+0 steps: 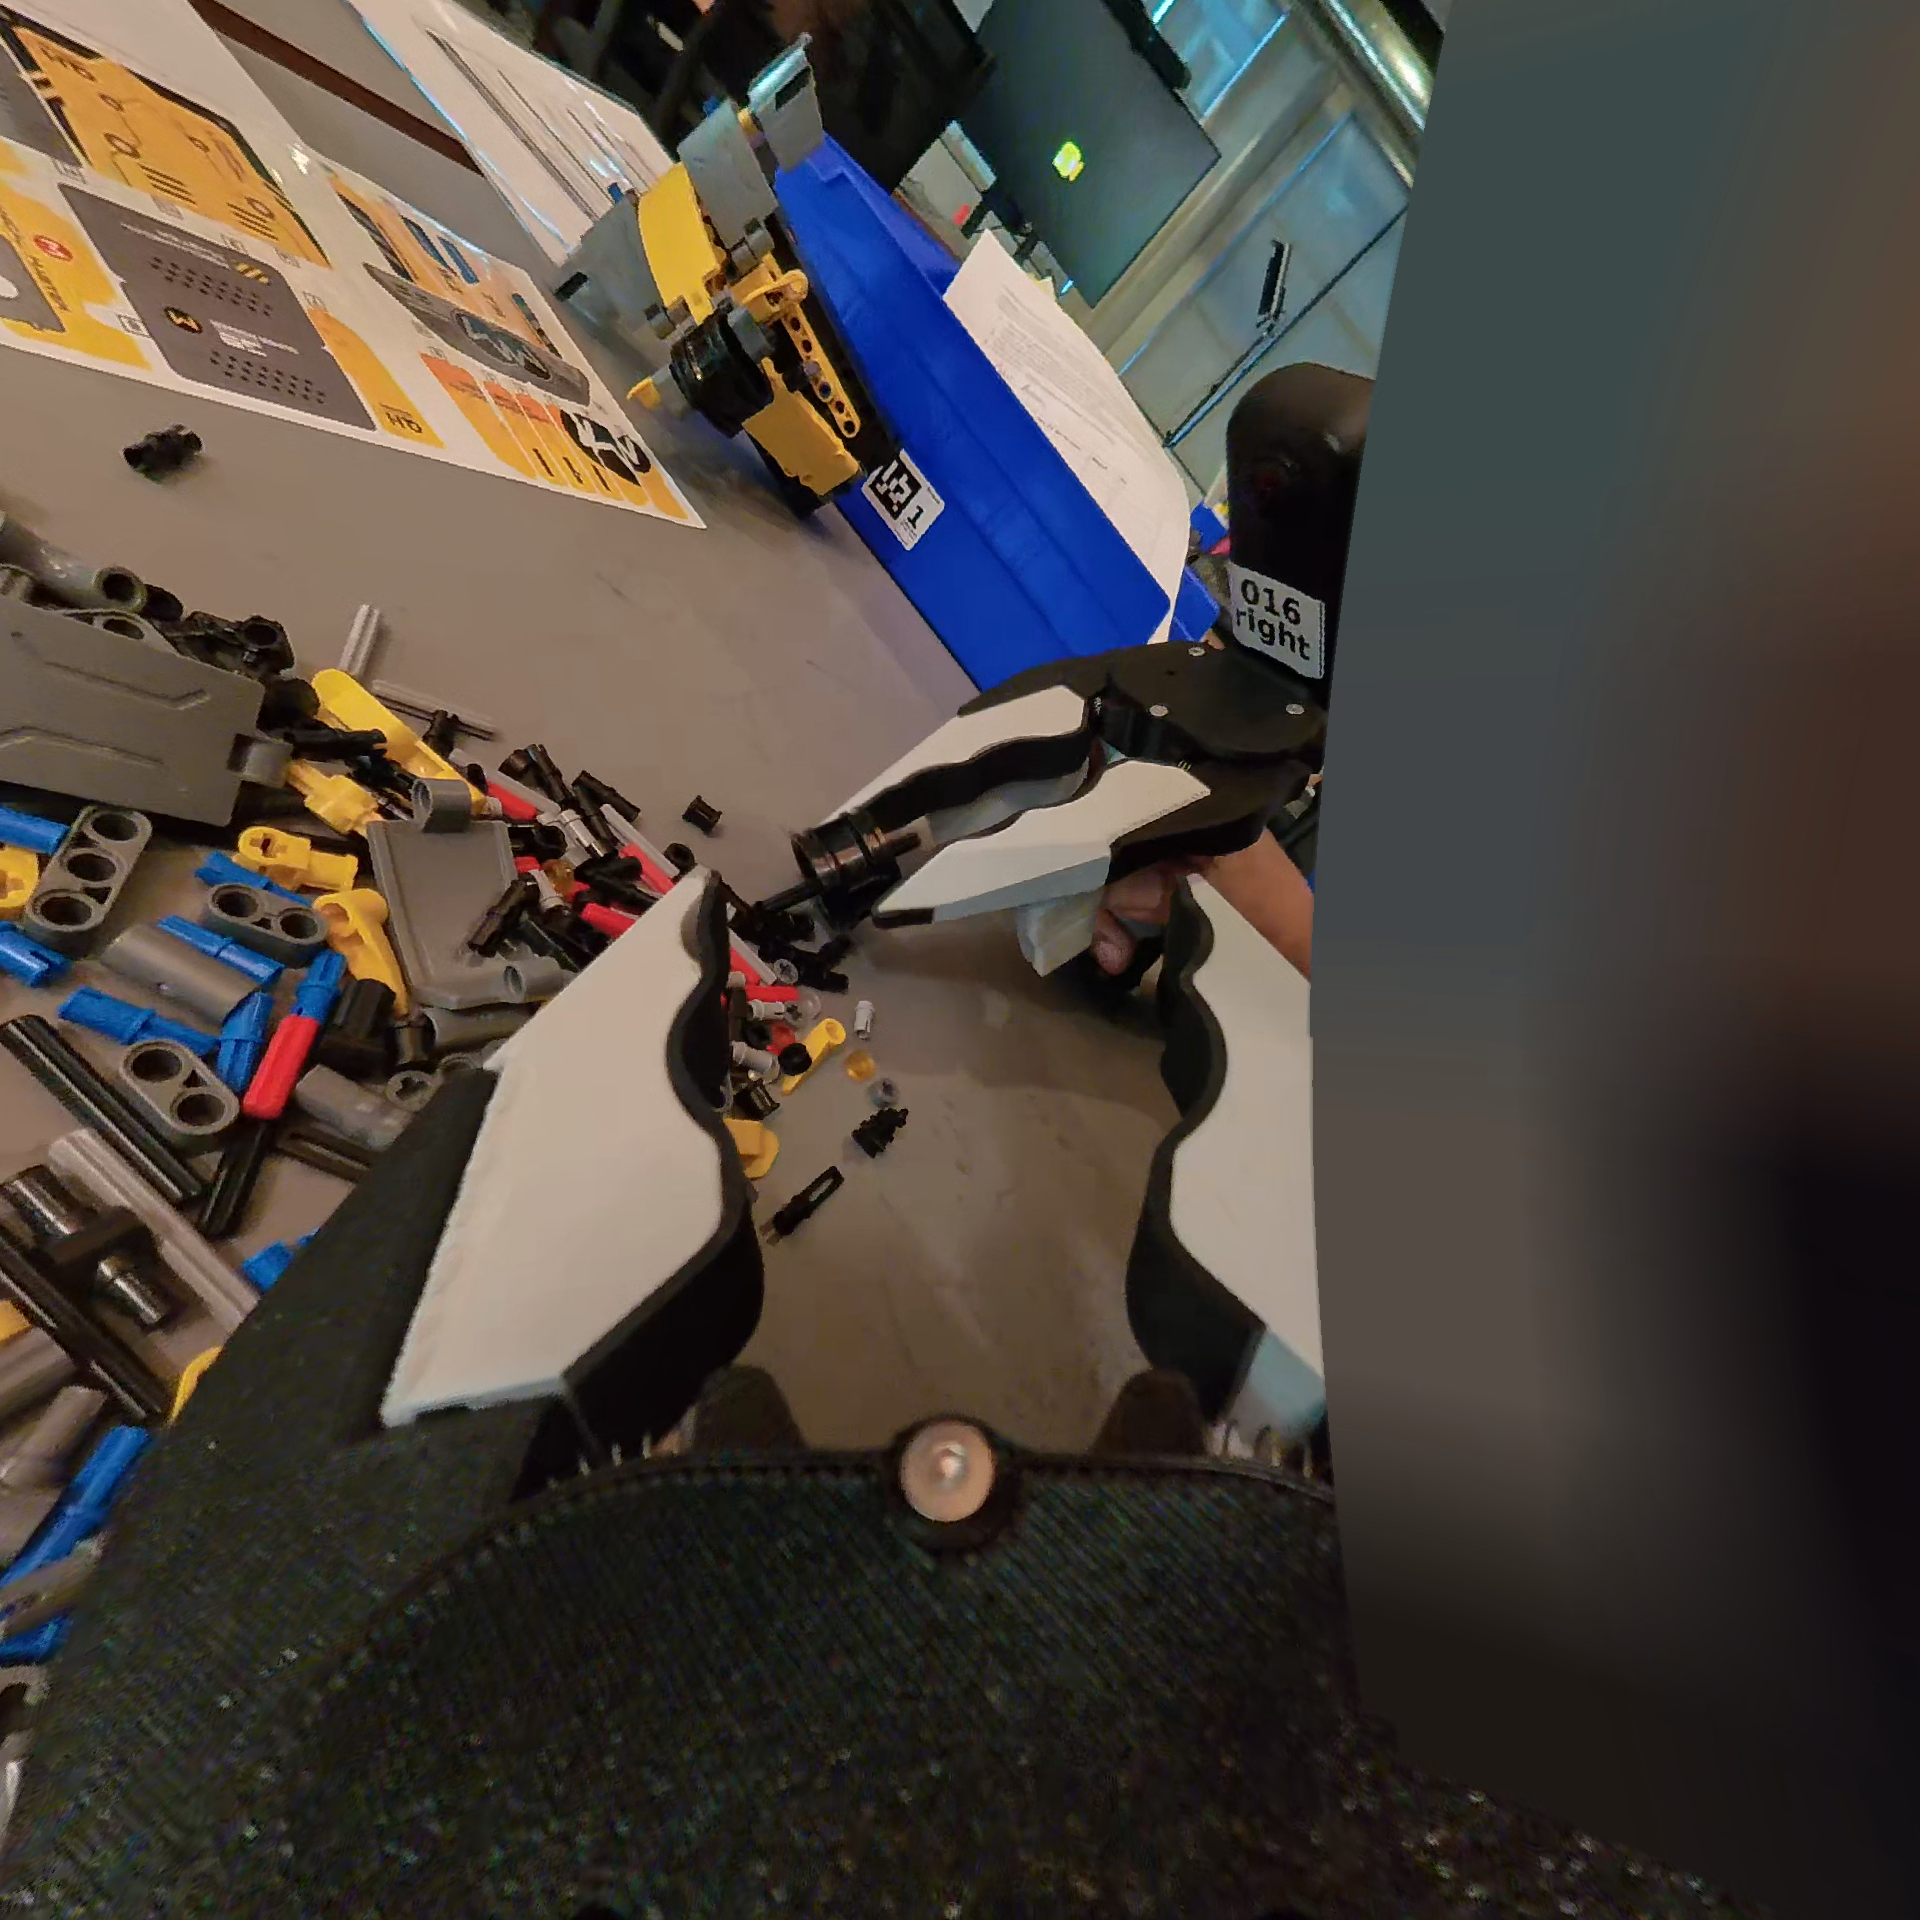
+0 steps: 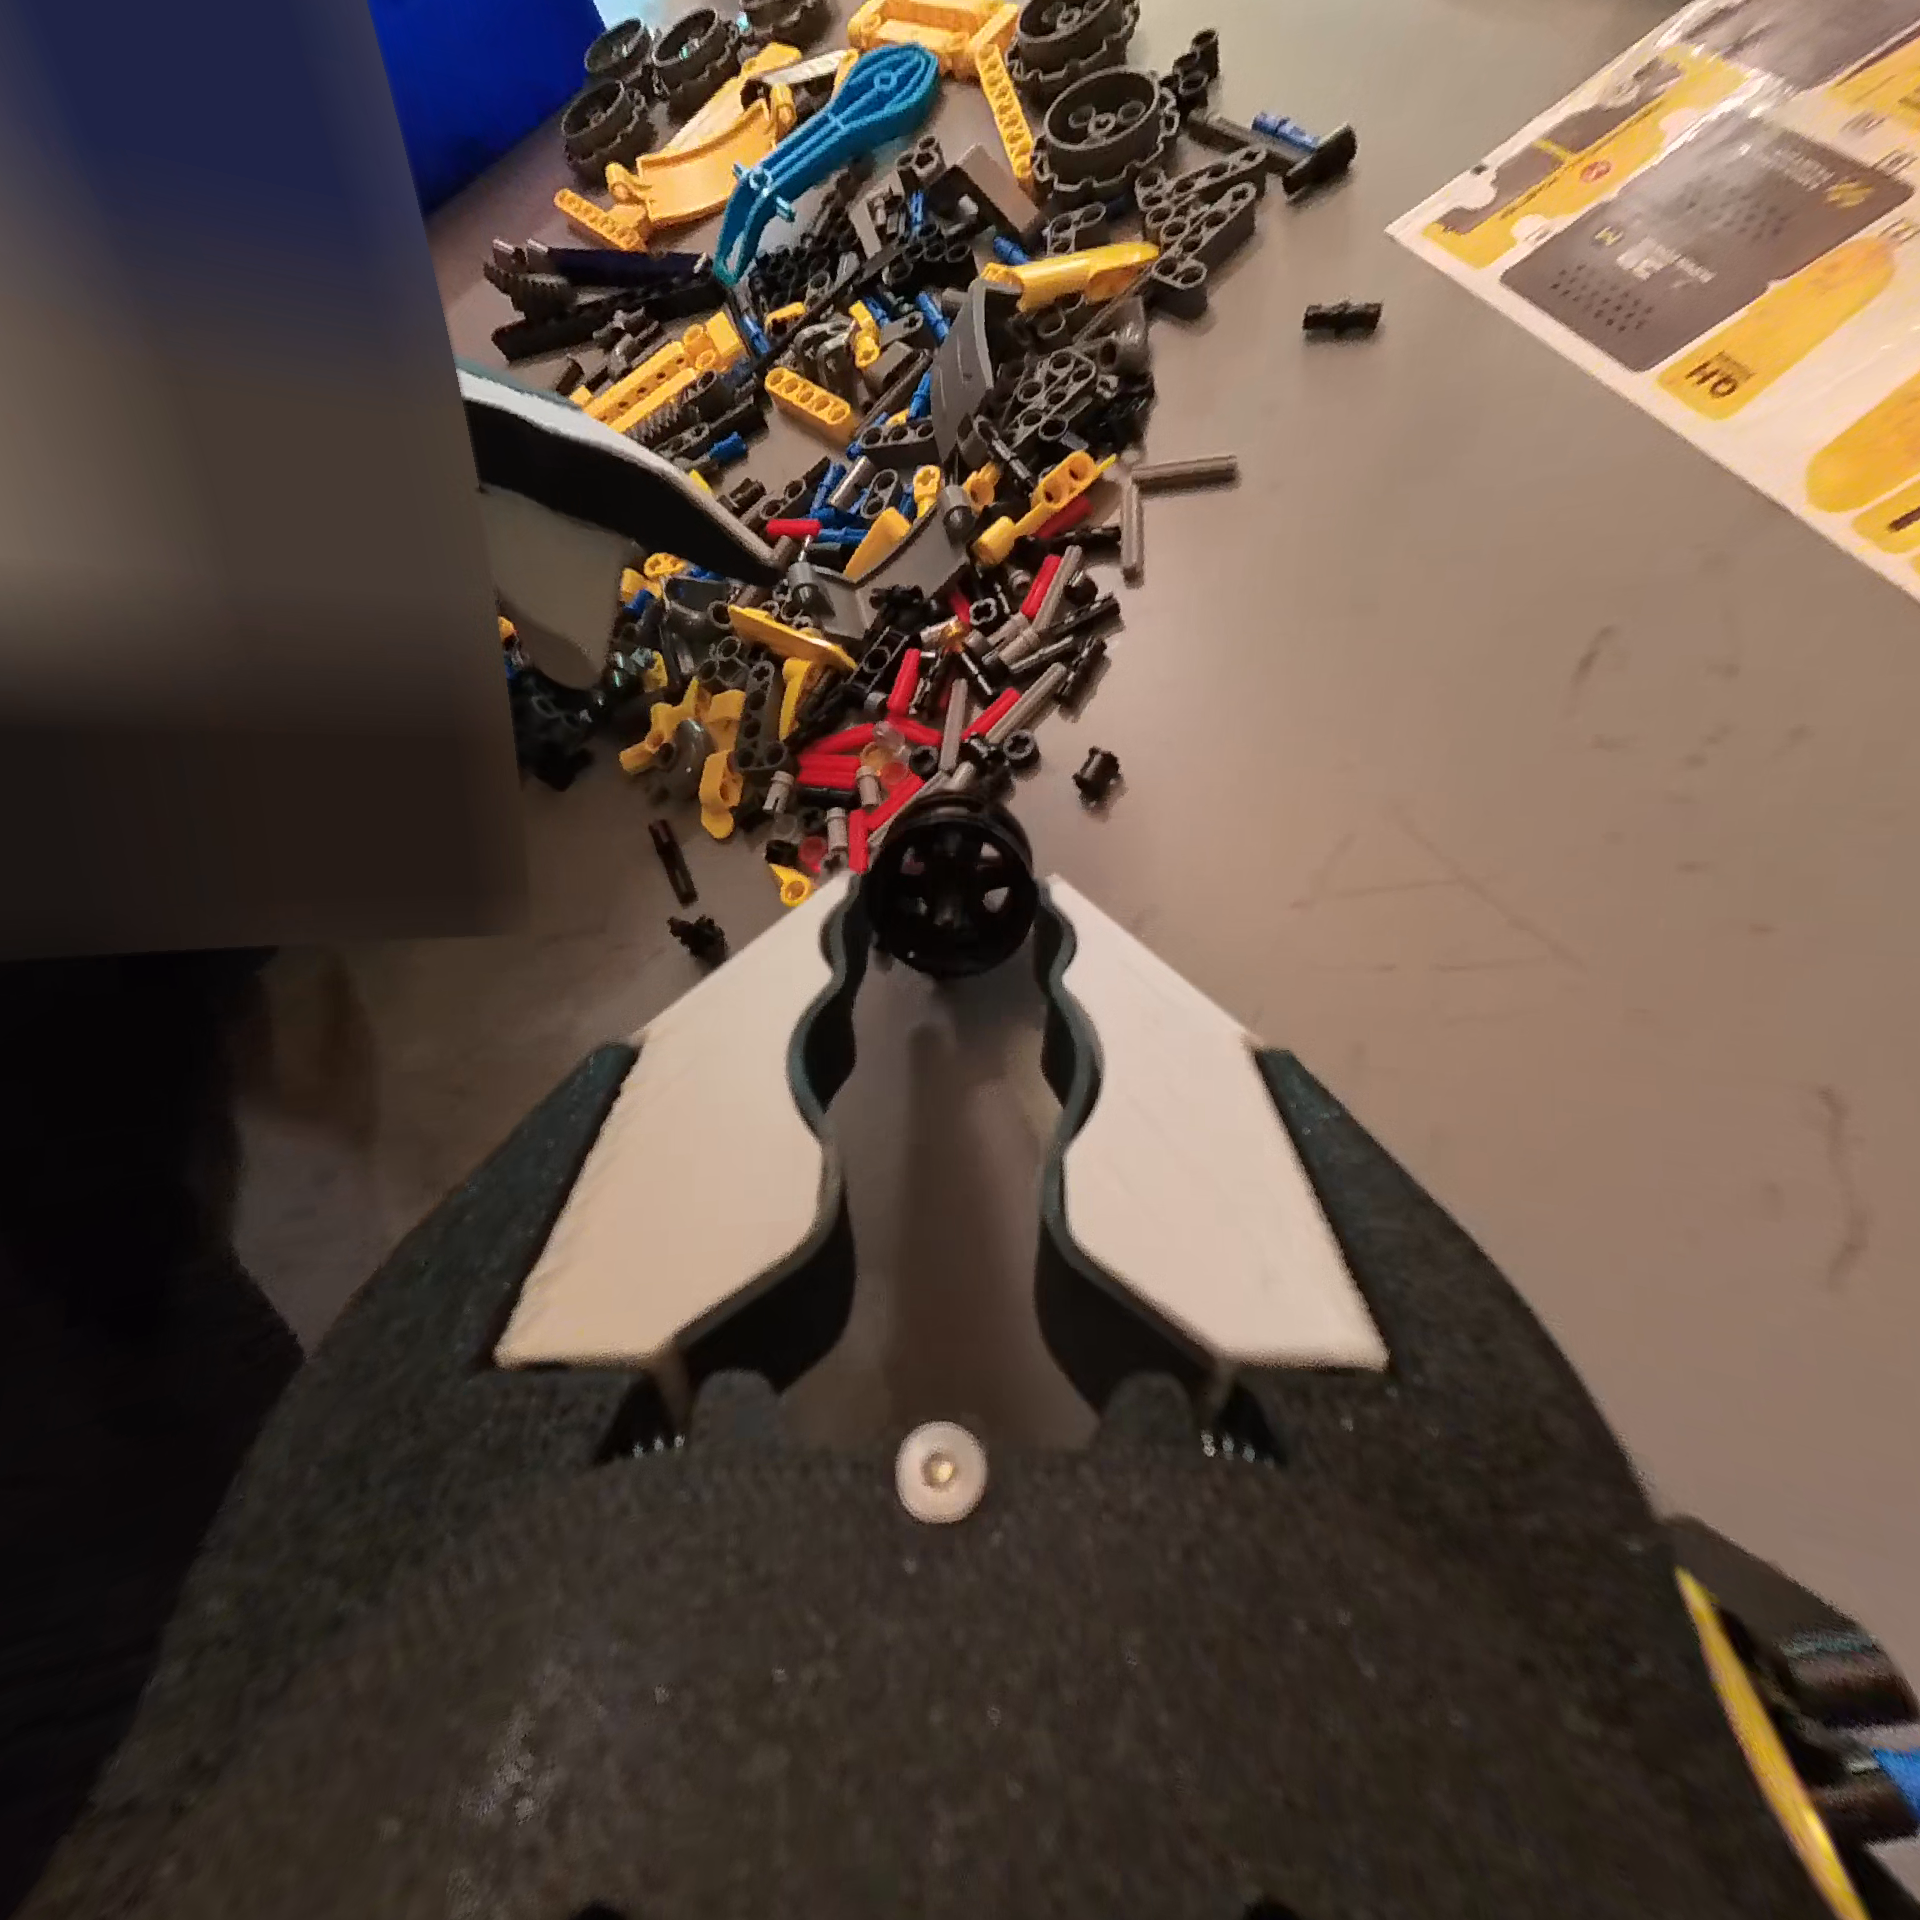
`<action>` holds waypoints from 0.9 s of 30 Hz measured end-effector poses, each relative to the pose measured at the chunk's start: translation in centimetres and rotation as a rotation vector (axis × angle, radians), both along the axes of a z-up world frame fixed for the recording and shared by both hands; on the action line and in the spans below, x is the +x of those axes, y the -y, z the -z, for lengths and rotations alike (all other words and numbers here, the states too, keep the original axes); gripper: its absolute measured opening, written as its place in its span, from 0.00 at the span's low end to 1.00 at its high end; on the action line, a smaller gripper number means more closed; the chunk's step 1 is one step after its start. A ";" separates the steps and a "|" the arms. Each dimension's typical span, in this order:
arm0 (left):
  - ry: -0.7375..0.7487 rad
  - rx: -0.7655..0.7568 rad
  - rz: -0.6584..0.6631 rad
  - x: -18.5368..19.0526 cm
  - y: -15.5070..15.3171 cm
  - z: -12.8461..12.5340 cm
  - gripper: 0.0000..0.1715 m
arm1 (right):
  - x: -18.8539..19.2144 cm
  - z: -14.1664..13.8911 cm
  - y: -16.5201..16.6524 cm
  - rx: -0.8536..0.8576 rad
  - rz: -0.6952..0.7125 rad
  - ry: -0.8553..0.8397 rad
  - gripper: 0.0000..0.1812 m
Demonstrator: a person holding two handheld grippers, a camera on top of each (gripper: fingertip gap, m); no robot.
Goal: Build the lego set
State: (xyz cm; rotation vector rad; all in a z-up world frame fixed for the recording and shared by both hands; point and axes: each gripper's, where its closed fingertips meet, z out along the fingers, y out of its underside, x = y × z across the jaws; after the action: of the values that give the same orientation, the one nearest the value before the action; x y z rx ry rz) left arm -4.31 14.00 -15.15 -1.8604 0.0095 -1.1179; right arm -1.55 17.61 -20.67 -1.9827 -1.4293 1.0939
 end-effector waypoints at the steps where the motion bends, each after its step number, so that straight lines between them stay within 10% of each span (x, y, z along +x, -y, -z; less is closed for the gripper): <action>1: -0.004 0.003 -0.001 0.0 0.0 0.0 0.47 | 0.1 0.0 0.1 0.007 0.001 0.014 0.17; 27: -0.131 0.041 -0.026 0.0 0.5 0.4 0.48 | 0.1 -0.8 0.3 0.154 -0.189 0.230 0.17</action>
State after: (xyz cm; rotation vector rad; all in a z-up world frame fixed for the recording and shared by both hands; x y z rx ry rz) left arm -4.34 13.46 -15.53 -1.8891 0.0822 -0.9691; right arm -1.46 17.27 -19.92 -1.9427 -1.7946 0.8210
